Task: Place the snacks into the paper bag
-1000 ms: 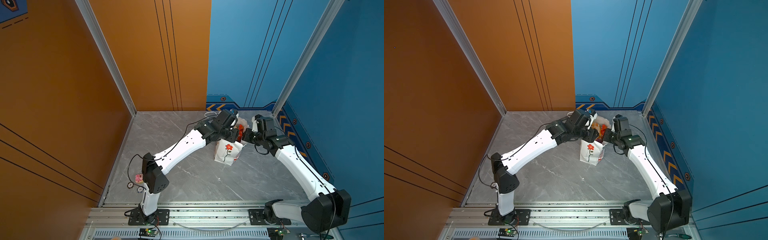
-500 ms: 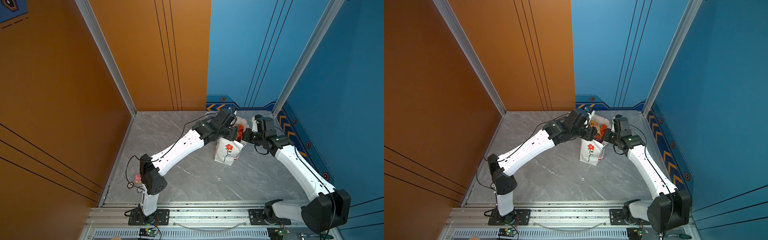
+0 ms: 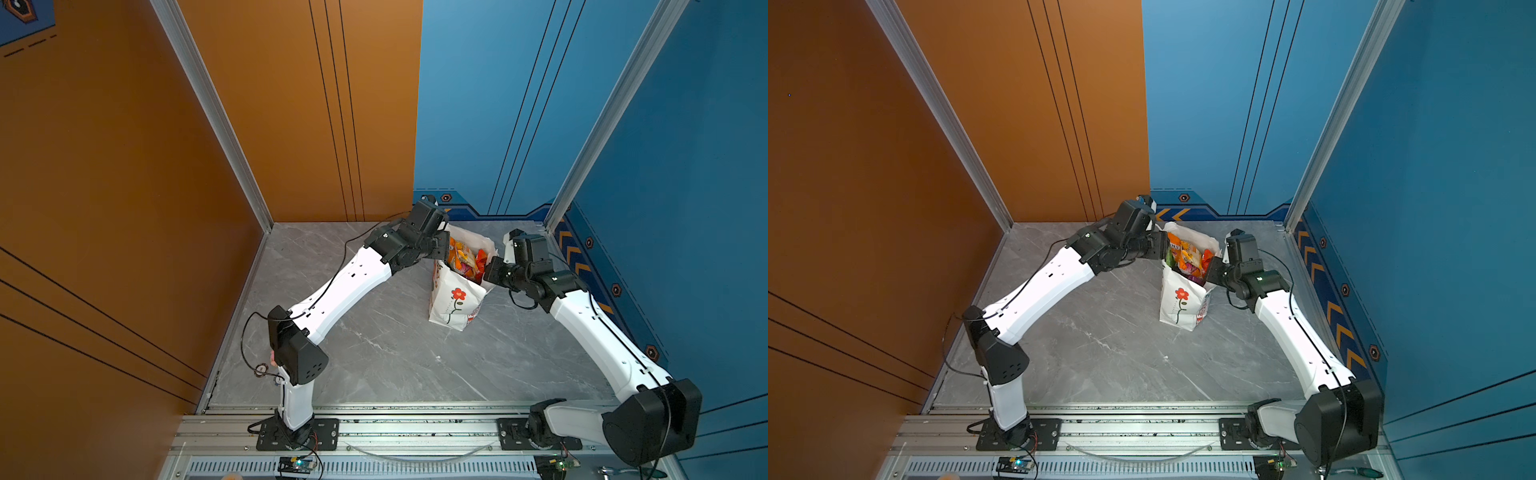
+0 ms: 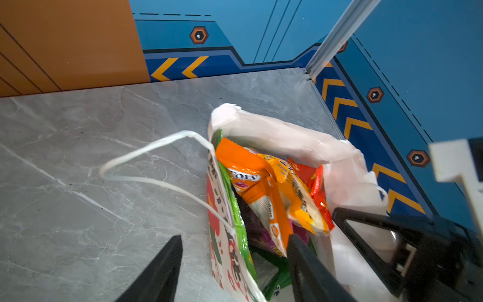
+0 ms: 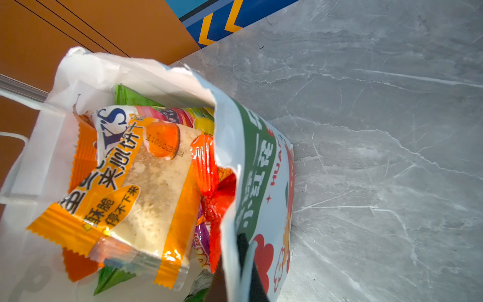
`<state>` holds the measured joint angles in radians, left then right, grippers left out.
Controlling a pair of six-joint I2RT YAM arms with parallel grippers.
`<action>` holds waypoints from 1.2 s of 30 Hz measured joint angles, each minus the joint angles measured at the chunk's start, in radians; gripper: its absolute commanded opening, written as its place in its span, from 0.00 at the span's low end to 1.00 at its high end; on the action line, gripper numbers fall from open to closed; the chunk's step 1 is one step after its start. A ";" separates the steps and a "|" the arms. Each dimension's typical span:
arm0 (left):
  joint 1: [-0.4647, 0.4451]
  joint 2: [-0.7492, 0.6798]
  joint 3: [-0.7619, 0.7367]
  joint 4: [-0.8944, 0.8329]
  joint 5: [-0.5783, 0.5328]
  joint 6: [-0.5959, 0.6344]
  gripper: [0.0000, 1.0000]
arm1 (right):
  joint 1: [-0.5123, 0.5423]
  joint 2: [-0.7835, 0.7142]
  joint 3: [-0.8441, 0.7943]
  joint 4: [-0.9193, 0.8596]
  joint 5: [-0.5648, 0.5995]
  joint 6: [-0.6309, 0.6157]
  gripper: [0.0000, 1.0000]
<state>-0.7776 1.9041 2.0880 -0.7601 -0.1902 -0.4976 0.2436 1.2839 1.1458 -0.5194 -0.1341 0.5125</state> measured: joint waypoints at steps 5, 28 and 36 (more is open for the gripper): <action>0.018 0.084 0.082 -0.036 0.021 -0.023 0.54 | 0.002 0.000 0.000 0.000 0.000 0.000 0.06; -0.050 0.003 -0.080 -0.040 0.055 0.021 0.00 | 0.076 0.101 0.197 -0.164 0.050 -0.023 0.06; -0.063 -0.356 -0.488 0.156 0.003 0.034 0.00 | 0.192 0.132 0.310 -0.229 0.098 -0.045 0.06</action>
<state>-0.8410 1.5478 1.5997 -0.6041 -0.1867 -0.4641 0.4351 1.4162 1.4559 -0.7486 -0.0357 0.4675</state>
